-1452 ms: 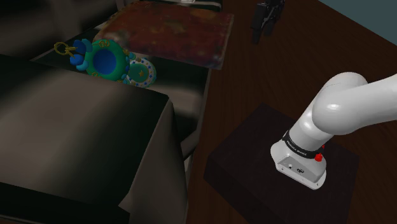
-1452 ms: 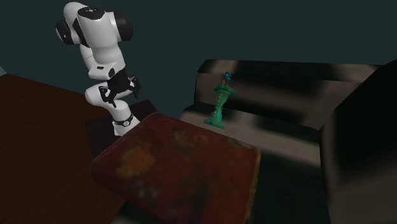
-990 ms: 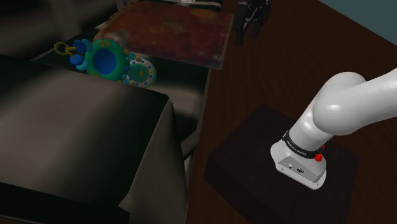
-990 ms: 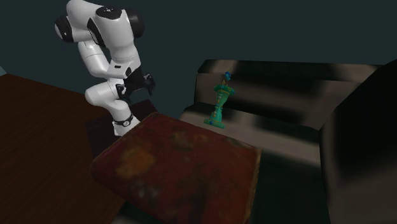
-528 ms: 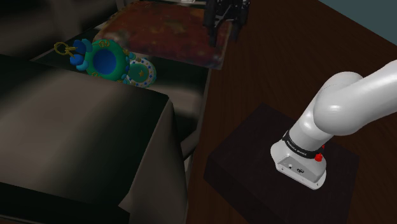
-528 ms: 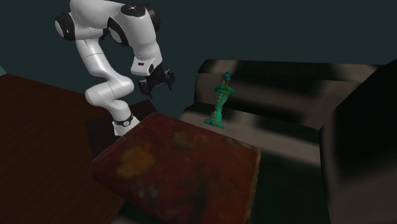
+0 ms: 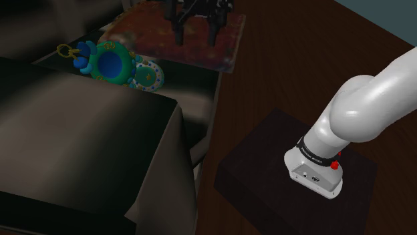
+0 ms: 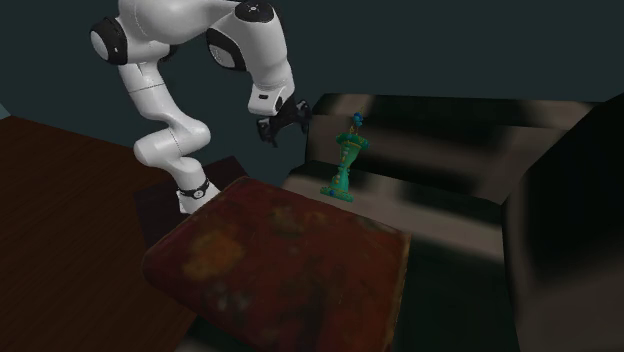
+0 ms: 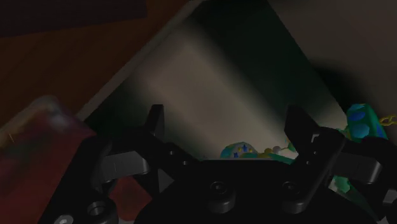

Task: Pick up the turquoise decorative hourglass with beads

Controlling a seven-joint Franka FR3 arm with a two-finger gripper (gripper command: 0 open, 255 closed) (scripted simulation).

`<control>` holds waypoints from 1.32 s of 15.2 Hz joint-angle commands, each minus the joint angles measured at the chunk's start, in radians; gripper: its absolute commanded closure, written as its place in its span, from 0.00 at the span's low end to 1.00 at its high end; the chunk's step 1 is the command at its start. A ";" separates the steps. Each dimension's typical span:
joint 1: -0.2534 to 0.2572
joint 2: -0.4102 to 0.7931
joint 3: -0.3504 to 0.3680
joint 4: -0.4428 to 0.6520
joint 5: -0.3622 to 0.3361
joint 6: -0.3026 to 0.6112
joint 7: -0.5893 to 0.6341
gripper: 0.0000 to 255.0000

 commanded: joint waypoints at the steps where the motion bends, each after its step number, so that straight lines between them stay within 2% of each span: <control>1: 0.003 0.069 0.028 0.066 0.013 0.017 0.054 0.00; 7: 0.022 0.273 0.096 0.282 0.015 0.049 0.212 0.00; 12: 0.063 0.468 0.139 0.508 -0.022 0.059 0.352 0.00; 20: 0.061 0.447 0.137 0.385 -0.005 0.156 0.311 0.00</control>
